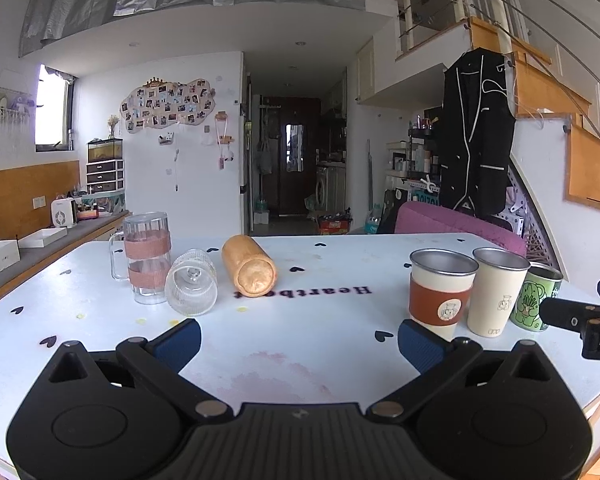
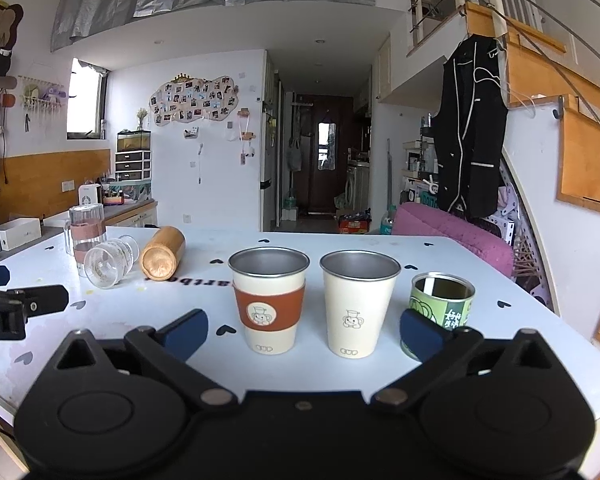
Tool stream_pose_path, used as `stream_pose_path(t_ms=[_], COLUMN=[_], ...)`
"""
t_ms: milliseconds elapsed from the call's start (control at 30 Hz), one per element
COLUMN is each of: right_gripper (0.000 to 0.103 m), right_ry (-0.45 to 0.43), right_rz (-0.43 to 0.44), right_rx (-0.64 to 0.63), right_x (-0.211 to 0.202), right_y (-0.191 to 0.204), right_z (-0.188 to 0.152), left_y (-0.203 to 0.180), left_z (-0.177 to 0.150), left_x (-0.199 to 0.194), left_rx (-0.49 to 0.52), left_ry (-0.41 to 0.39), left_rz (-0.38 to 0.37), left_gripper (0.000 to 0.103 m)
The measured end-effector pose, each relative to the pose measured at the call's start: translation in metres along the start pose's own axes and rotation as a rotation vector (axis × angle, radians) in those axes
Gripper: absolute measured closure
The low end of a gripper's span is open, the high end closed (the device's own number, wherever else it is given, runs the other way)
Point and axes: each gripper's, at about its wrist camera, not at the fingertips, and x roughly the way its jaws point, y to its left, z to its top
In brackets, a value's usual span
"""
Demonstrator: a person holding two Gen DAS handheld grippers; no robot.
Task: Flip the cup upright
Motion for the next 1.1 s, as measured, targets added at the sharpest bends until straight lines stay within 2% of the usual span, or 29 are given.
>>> stream_pose_path(t_ms=[1100], right_gripper=[0.0], right_ry=[0.004], right_rz=[0.001], right_rx=[-0.011], right_x=[0.0009], right_y=[0.0025], right_z=[-0.0003], left_y=[0.0004], left_z=[-0.0001], left_x=[0.0006], left_rx=[-0.001], left_ry=[0.009], left_rz=[0.03], left_gripper=[0.0])
